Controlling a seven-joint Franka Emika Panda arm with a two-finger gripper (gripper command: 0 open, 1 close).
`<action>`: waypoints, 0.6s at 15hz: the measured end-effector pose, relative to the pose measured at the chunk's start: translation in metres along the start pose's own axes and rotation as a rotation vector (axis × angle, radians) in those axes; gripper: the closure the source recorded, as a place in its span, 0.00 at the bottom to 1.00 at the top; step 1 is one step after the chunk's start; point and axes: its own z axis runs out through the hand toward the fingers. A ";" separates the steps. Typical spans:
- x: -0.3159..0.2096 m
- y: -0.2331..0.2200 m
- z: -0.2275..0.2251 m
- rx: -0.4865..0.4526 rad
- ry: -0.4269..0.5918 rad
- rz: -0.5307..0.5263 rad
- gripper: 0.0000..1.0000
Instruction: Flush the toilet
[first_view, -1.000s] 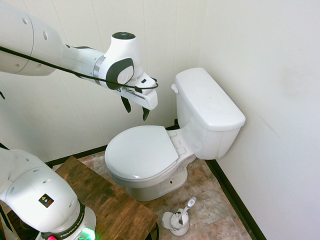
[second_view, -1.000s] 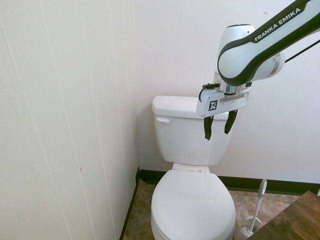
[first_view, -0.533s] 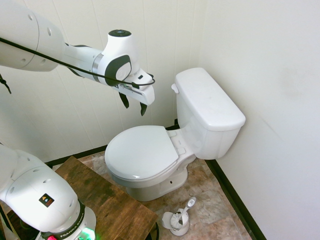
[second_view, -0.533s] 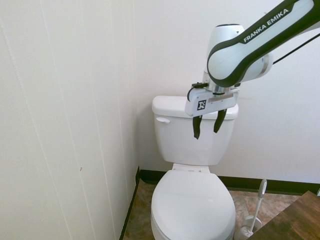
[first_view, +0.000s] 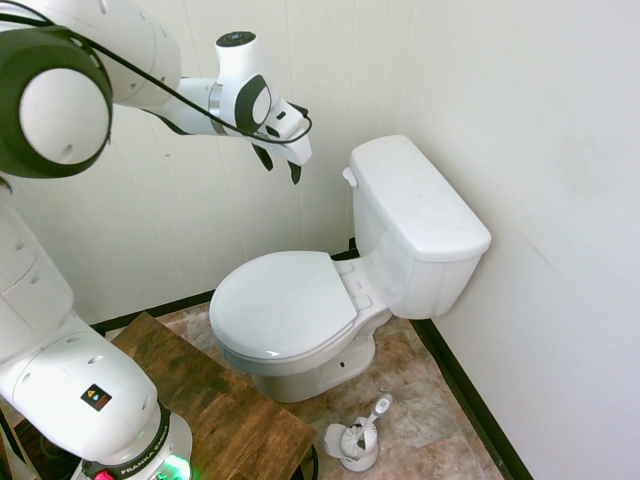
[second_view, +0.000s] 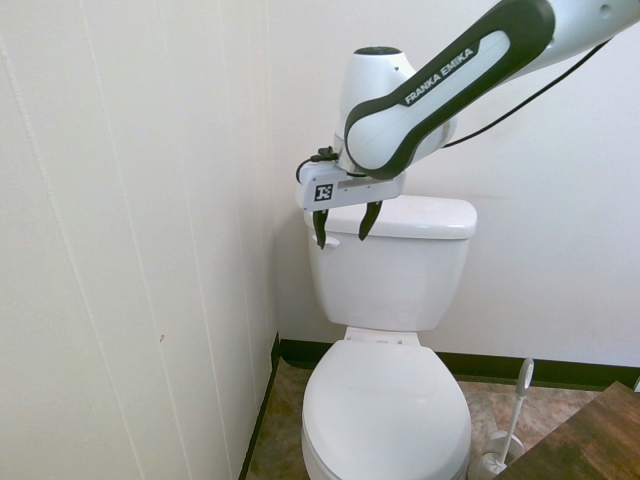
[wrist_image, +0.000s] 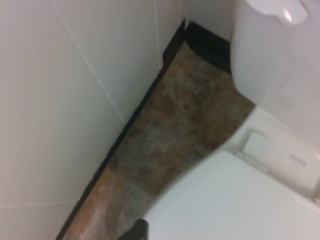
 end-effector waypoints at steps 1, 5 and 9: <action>0.005 -0.010 0.006 0.008 0.023 0.033 0.00; 0.033 -0.035 0.022 0.016 0.105 0.152 0.00; 0.051 -0.053 0.039 0.024 0.129 0.213 1.00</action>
